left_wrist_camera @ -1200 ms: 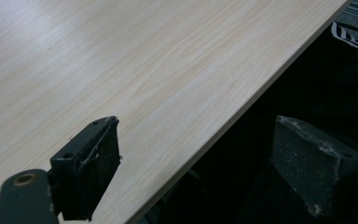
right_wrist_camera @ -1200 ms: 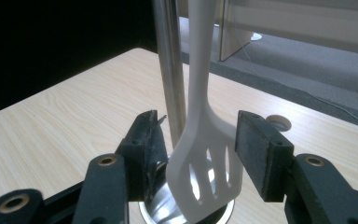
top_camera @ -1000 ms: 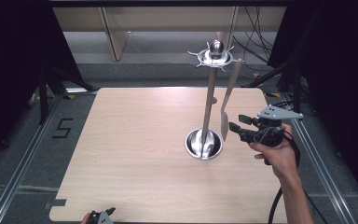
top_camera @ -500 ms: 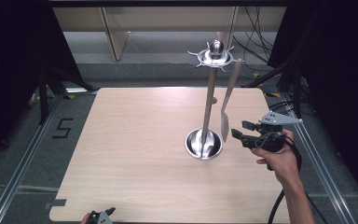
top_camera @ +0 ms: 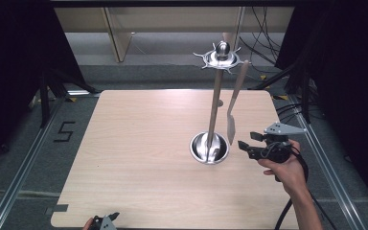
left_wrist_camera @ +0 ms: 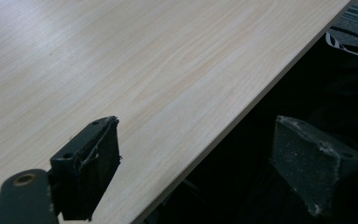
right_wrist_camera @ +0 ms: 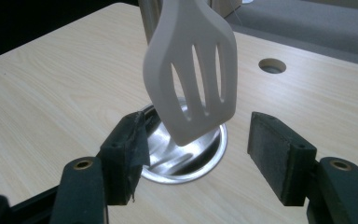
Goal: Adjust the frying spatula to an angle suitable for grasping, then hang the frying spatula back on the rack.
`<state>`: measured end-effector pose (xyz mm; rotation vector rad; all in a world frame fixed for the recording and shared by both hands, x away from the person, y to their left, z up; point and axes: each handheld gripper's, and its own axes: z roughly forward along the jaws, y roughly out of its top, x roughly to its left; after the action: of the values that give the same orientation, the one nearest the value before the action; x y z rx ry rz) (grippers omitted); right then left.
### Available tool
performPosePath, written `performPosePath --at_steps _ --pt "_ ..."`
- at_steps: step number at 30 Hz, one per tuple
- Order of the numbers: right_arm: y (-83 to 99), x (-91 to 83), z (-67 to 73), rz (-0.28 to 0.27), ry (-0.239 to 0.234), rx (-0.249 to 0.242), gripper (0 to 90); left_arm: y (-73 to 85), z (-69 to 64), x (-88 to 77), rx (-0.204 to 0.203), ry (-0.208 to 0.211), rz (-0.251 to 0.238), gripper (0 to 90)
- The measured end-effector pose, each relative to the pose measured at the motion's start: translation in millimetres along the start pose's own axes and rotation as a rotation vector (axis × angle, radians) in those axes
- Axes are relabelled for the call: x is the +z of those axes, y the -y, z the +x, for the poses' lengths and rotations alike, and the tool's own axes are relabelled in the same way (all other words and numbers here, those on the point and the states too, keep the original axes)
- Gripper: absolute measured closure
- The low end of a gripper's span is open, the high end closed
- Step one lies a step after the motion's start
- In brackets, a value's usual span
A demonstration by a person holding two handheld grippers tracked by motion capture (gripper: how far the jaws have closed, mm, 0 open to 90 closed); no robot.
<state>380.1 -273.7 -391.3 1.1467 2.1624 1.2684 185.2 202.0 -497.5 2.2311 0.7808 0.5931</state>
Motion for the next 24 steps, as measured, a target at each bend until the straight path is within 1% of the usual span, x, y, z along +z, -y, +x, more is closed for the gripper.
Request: performPosePath --at_steps 1,2,3,4,5,6,7,8,9,10,11,12,13,14,15,16,17,18,19,20,21,22,23,24 --pt "1.6 1.8 -0.6 -0.01 -0.006 0.001 38.2 0.0 0.1 0.3 0.007 0.006 0.005 14.8" --pt "2.7 1.3 0.0 -0.004 -0.014 0.019 38.1 0.1 -0.7 1.0 -0.003 0.003 -0.002 14.8" --pt "4.4 0.5 -0.6 0.011 -0.01 0.007 38.0 0.8 -0.5 1.8 -0.008 0.015 -0.006 14.8" --pt "6.7 0.5 0.0 0.011 -0.015 0.014 37.9 1.1 -2.8 2.3 -0.047 0.006 -0.013 14.8" --pt "8.5 0.5 0.4 0.008 -0.016 0.018 37.9 0.1 0.3 1.2 -0.012 0.004 -0.005 14.8" --pt "11.2 1.2 0.2 0.008 -0.023 0.014 37.9 0.8 -0.2 0.9 -0.035 0.002 -0.01 14.8" --pt "14.6 2.3 0.4 0.012 -0.027 0.016 37.8 0.4 1.3 0.2 -0.021 -0.001 -0.013 14.8" --pt "16.8 2.4 1.0 0.034 -0.019 0.025 37.6 0.6 2.1 -0.1 -0.018 -0.002 -0.006 14.8" --pt "18.8 3.0 0.3 0.044 -0.018 0.015 37.5 0.5 3.5 -0.1 -0.004 0.003 -0.006 14.8" --pt "22.2 5.7 0.2 0.053 -0.016 0.014 37.3 0.4 4.9 -0.9 0.015 0.01 0.007 14.8" --pt "23.9 6.1 0.6 0.069 -0.012 0.019 37.1 0.1 5.3 -2.3 0.024 0.02 0.032 14.8" --pt "26.2 7.5 0.0 0.077 -0.02 0.009 36.8 1.4 -0.1 0.1 -0.045 0.0 -0.006 14.8" --pt "27.9 8.5 -1.2 0.076 -0.009 -0.014 36.7 0.3 2.5 -1.2 0.003 0.002 -0.004 14.8" --pt "29.5 8.7 -1.1 0.09 -0.01 -0.016 36.7 0.9 -0.5 -0.6 -0.037 0.01 -0.021 14.8" --pt "31.3 9.5 -1.3 0.093 -0.017 -0.022 36.5 0.0 1.5 -1.6 -0.002 0.011 -0.015 14.8" --pt "33.1 9.7 -0.2 0.093 -0.01 -0.015 36.4 0.0 1.4 -1.9 -0.006 0.006 -0.006 14.8" --pt "34.5 9.2 -0.1 0.102 -0.014 -0.021 36.4 0.2 1.7 -1.7 0.003 0.009 -0.011 14.8" --pt "36.6 8.9 2.6 0.104 -0.019 0.008 36.4 -0.1 3.2 -2.9 0.028 0.016 0.007 14.8" --pt "38.5 8.8 3.2 0.107 -0.021 0.013 36.4 0.0 0.2 -1.5 -0.014 0.006 -0.014 14.8" --pt "41.0 9.0 0.9 0.109 -0.005 -0.02 36.3 0.2 -0.9 -1.4 -0.025 0.001 -0.022 14.8" --pt "42.6 8.4 3.3 0.134 -0.007 0.013 36.2 -0.7 2.0 -3.7 0.024 0.014 0.002 14.8" --pt "45.6 10.6 1.1 0.132 -0.009 -0.004 36.2 -0.7 2.1 -3.6 0.024 0.017 0.0 14.8" --pt "47.0 11.6 0.6 0.139 -0.015 0.0 36.1 -0.3 0.8 -1.3 -0.007 0.006 -0.027 14.8" --pt "48.5 12.3 -1.4 0.141 -0.012 -0.002 36.1 0.2 0.6 -0.8 -0.02 0.0 -0.023 14.8"
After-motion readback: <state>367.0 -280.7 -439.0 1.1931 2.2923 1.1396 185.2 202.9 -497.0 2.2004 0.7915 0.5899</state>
